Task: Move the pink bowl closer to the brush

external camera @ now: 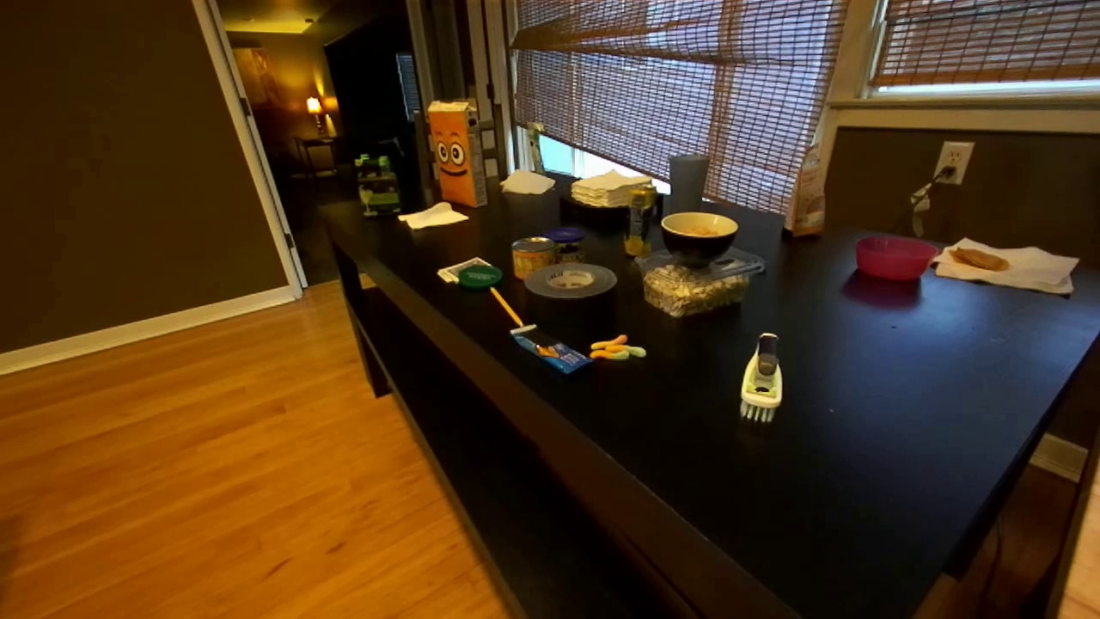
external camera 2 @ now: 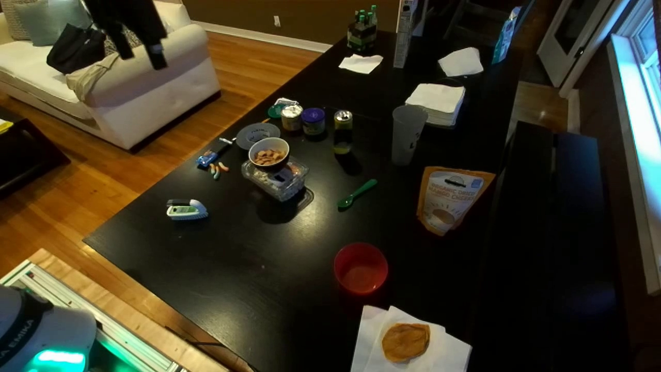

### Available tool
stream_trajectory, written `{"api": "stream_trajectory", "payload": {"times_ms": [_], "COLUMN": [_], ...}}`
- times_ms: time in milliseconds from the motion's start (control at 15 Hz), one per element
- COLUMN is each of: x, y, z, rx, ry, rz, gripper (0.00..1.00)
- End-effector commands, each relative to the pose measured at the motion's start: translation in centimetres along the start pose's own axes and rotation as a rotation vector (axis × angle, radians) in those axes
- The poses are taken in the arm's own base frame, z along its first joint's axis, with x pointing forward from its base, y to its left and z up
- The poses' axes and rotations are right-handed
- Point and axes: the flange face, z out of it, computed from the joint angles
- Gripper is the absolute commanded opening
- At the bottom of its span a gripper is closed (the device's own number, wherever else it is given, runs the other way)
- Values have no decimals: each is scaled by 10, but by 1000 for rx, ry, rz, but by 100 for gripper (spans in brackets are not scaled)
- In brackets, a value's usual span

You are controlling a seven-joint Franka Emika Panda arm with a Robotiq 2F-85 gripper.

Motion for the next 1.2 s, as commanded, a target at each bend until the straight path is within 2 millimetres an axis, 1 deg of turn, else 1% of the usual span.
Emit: {"api": "stream_trajectory", "payload": {"times_ms": [0,200,467,733,933,1000,1067,1133], "x": [18,22,22,23,23,19,19,19], "y": [78,133,183,219,241,232,235,234], "z": [46,81,133,182,211,197,205,206], "rx": [-26,-27,-2,-30,-41,-34,-36,-37], "ry": [59,97,168,210,188,191,179,175], "rz": [143,221,352,460,546,492,498,498], "gripper": [100,100,100,100,100,100,100,100]}}
